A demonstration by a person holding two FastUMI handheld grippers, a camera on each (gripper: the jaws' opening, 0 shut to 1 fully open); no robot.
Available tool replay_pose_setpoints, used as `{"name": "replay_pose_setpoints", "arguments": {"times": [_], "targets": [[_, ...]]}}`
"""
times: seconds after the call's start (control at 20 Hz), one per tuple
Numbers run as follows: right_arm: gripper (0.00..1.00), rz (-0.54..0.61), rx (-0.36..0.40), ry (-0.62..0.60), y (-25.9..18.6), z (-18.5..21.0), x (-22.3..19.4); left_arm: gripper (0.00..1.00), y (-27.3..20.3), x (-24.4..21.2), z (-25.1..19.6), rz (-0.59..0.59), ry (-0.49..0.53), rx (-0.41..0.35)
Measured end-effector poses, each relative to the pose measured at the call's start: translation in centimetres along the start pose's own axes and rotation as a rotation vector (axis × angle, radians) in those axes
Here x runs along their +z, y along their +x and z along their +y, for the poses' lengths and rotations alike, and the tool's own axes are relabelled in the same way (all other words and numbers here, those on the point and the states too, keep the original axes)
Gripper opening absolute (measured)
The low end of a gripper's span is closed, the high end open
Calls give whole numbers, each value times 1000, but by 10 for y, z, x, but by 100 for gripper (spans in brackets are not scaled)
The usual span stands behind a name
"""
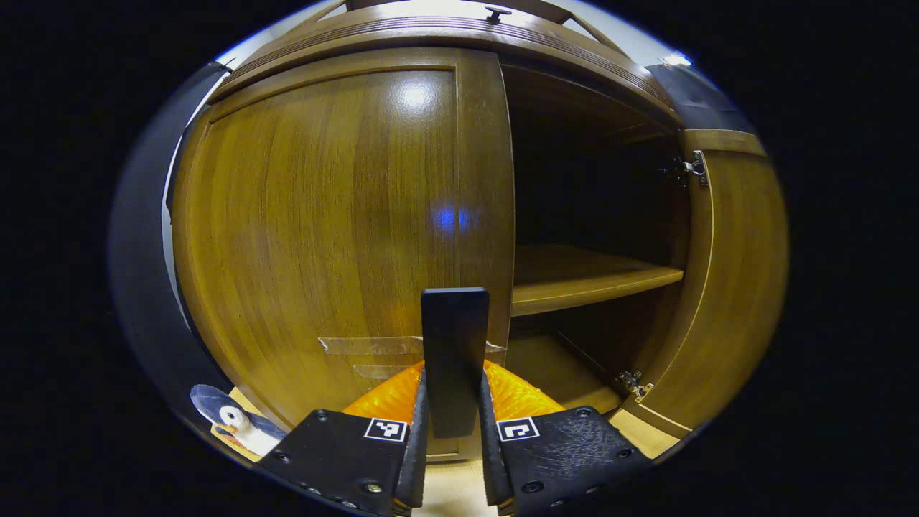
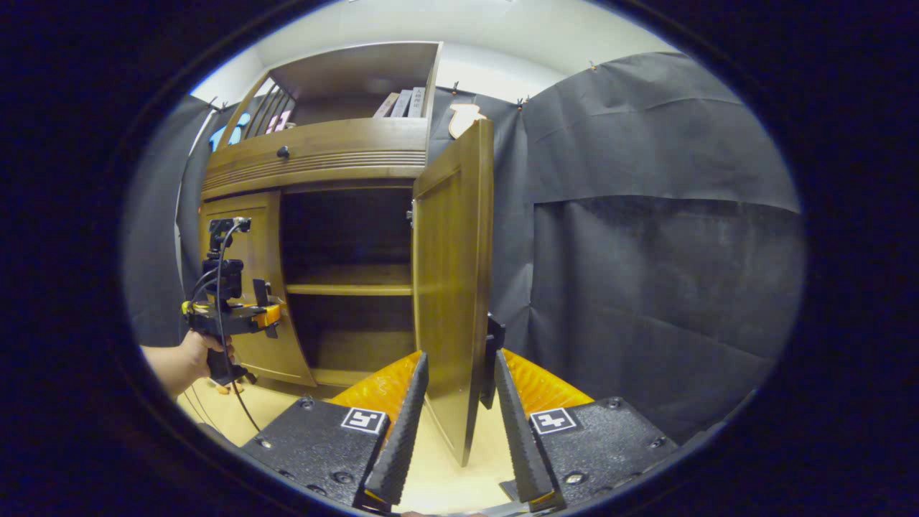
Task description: Open the right door of the double-door shoe cabinet with the right hand, and open the left door with the left hand.
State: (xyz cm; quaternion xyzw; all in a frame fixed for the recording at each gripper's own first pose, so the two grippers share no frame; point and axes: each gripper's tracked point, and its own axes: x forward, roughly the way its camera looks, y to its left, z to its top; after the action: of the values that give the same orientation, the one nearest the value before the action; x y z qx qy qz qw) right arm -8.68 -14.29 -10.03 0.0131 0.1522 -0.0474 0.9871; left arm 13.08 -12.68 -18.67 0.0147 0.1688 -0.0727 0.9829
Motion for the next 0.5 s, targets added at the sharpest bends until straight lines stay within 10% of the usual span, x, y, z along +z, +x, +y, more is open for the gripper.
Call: {"name": "replay_pose_setpoints", "arguments": {"times": [0.5], "targets": [[60, 26, 87, -42, 10, 34, -11, 23, -25, -7, -2, 22, -11, -44]]}}
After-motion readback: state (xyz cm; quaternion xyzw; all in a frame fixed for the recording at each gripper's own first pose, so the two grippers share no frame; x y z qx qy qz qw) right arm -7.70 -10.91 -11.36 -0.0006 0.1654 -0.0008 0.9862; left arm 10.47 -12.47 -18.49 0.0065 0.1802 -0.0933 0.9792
